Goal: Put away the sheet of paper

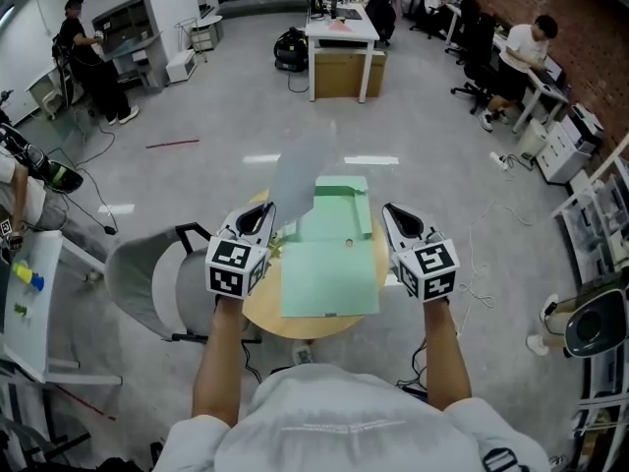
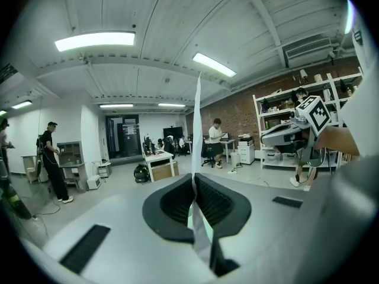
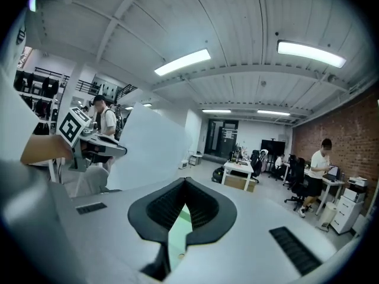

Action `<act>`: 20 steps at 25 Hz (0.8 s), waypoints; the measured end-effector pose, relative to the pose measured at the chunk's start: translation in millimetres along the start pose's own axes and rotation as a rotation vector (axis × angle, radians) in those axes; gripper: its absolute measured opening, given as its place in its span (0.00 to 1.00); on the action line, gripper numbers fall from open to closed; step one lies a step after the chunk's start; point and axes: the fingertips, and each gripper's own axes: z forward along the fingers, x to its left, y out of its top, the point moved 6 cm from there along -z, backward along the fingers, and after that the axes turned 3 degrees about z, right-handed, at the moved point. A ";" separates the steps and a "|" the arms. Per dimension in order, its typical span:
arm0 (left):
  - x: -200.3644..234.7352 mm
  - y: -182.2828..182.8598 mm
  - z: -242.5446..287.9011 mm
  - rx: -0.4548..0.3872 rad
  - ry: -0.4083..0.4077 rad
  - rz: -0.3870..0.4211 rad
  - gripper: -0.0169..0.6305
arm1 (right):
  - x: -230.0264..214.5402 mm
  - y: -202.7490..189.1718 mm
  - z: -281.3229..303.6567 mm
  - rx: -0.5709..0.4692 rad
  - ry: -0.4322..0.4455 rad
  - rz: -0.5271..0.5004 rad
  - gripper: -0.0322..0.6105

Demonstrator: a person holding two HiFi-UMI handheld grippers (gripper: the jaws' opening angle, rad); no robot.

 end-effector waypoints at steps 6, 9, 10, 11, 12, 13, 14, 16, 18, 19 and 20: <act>30.1 -17.5 40.6 0.038 -0.044 0.005 0.06 | -11.4 -13.2 51.2 0.047 -0.015 0.015 0.10; 33.6 -27.8 58.0 0.066 -0.059 0.018 0.06 | -19.6 -25.0 67.0 0.070 -0.016 0.026 0.10; 32.4 -33.0 63.5 0.079 -0.064 0.015 0.06 | -21.9 -30.9 70.8 0.083 -0.011 0.029 0.10; 30.4 -38.8 68.7 0.093 -0.067 0.011 0.06 | -23.9 -37.6 74.1 0.096 -0.003 0.031 0.10; 27.9 -44.9 73.9 0.108 -0.068 0.009 0.06 | -26.1 -44.7 77.3 0.107 0.006 0.034 0.10; 25.1 -50.1 79.5 0.123 -0.068 0.011 0.06 | -29.3 -51.7 80.7 0.116 0.015 0.038 0.10; 21.6 -53.9 85.5 0.139 -0.067 0.019 0.06 | -33.8 -58.1 84.3 0.123 0.024 0.043 0.10; 11.0 -59.3 96.6 0.183 -0.064 0.054 0.06 | -44.8 -69.4 90.6 0.138 0.043 0.057 0.10; -2.7 -71.8 106.3 0.241 -0.059 0.094 0.06 | -54.7 -80.3 95.7 0.159 0.068 0.067 0.10; -10.0 -81.9 110.9 0.270 -0.058 0.106 0.06 | -58.9 -86.3 97.8 0.169 0.082 0.071 0.10; -17.5 -91.9 114.8 0.299 -0.060 0.113 0.06 | -62.8 -92.8 99.3 0.180 0.094 0.077 0.10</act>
